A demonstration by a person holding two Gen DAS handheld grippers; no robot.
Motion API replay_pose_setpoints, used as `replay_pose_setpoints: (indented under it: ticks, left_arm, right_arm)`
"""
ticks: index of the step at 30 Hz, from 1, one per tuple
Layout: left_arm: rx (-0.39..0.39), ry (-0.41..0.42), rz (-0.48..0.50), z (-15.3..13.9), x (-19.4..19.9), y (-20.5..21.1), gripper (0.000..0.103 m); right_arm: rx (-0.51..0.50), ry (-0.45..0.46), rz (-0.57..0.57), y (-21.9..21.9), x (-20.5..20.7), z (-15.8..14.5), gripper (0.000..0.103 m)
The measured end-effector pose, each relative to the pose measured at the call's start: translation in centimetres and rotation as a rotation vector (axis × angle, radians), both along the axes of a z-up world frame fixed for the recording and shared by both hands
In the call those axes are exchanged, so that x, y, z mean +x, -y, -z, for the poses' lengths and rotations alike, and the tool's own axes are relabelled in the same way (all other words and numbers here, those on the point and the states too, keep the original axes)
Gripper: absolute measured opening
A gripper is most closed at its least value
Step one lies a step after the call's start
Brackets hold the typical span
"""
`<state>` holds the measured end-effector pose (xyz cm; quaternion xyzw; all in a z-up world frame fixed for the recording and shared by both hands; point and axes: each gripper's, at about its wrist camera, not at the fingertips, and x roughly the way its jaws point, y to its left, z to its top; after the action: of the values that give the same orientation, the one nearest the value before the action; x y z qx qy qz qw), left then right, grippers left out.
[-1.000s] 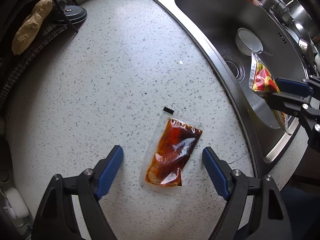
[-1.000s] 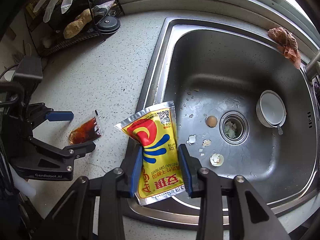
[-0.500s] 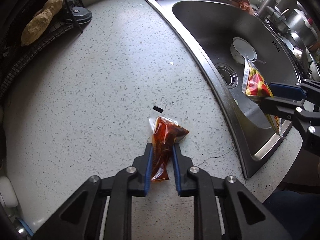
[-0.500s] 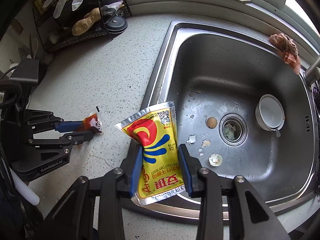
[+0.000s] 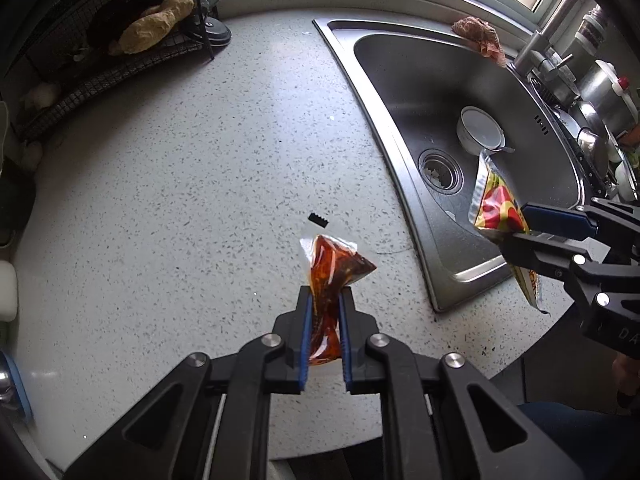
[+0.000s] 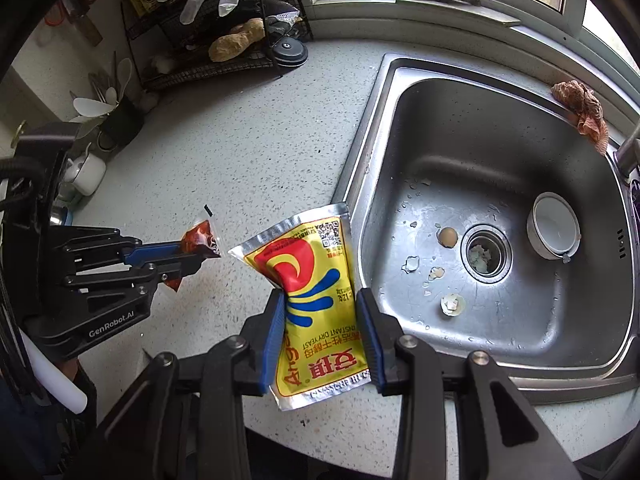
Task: Collect trash
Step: 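Carry the sachet and packet down over the red bin with both tools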
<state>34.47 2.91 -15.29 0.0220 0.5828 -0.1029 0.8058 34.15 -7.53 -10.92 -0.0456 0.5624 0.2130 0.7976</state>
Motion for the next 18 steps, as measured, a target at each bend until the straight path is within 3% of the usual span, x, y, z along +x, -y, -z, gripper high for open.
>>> replay_pose_setpoints:
  ticks: [11, 18]
  left_arm:
    - [0.028, 0.084, -0.026, -2.7, -9.8, 6.4, 0.011]
    - [0.037, 0.083, -0.03, -2.7, -16.7, 11.2, 0.011]
  right_arm:
    - [0.046, 0.058, -0.023, 6.7, -9.2, -1.6, 0.033]
    - [0.055, 0.068, -0.017, 11.7, -15.5, -1.7, 0.033]
